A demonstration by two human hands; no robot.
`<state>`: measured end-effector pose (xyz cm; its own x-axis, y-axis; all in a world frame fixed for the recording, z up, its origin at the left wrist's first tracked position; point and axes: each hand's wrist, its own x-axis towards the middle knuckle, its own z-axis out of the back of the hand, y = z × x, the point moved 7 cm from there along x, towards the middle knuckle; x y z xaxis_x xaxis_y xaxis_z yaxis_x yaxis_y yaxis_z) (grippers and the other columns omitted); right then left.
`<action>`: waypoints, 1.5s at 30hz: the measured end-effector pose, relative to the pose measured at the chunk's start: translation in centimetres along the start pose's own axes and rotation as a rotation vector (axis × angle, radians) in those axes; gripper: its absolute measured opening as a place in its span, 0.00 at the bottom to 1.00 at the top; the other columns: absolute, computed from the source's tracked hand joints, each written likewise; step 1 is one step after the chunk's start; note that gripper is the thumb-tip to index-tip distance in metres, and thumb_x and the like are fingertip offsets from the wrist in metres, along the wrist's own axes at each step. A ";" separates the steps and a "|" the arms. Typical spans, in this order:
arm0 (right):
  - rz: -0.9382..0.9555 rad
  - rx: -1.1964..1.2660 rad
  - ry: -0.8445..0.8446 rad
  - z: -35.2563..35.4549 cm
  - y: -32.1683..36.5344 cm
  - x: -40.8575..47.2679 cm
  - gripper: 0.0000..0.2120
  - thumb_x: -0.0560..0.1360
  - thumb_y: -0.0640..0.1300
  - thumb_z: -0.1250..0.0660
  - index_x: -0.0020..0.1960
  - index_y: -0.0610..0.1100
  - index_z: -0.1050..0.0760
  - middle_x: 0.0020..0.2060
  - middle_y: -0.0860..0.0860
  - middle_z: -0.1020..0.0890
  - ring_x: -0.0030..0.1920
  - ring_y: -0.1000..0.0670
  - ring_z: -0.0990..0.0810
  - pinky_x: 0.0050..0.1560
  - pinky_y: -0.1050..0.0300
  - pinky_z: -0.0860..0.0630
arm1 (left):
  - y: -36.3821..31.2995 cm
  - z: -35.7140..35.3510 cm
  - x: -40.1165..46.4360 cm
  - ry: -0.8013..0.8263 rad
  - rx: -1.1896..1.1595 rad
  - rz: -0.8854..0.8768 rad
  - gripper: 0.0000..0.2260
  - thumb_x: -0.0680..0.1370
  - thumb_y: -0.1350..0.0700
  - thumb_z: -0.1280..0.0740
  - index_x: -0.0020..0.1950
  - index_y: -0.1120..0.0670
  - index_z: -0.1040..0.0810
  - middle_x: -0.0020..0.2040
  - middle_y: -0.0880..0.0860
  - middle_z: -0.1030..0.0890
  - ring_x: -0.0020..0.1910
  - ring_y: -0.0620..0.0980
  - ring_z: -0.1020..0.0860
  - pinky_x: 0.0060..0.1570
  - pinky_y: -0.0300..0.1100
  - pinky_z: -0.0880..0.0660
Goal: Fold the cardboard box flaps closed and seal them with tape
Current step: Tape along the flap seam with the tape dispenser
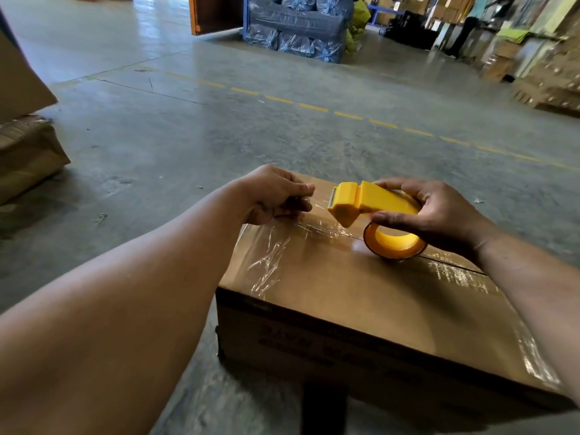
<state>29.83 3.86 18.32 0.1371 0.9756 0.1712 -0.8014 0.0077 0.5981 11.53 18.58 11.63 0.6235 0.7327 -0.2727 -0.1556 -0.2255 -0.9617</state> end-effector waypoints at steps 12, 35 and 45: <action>0.002 -0.005 -0.034 -0.5 0.6 0.0 0.28 0.60 0.70 0.27 0.58 0.66 0.25 0.56 0.64 0.21 0.57 0.59 0.23 0.55 0.64 0.29 | -0.9 2.0 -0.7 -0.014 0.090 -0.022 0.05 0.77 0.60 0.29 0.43 0.61 0.22 0.34 0.57 0.18 0.34 0.49 0.18 0.45 0.44 0.19; 0.022 -0.242 0.115 -3.6 5.1 3.9 0.36 0.58 0.68 0.29 0.64 0.58 0.24 0.62 0.57 0.21 0.56 0.58 0.27 0.55 0.61 0.34 | 3.1 10.0 -1.1 -0.167 0.221 0.040 0.09 0.76 0.55 0.27 0.49 0.61 0.17 0.35 0.52 0.17 0.39 0.49 0.24 0.40 0.40 0.23; 0.031 -0.267 0.121 -3.9 5.1 4.2 0.38 0.58 0.70 0.29 0.65 0.58 0.25 0.65 0.57 0.23 0.64 0.53 0.26 0.59 0.60 0.32 | 4.8 10.3 -0.8 -0.143 0.098 0.072 0.11 0.75 0.56 0.26 0.50 0.63 0.18 0.35 0.53 0.18 0.37 0.48 0.25 0.41 0.40 0.24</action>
<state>24.09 8.84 19.02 0.0527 0.9953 0.0816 -0.9311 0.0194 0.3643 2.42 23.53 6.99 0.4938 0.8025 -0.3349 -0.2743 -0.2218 -0.9357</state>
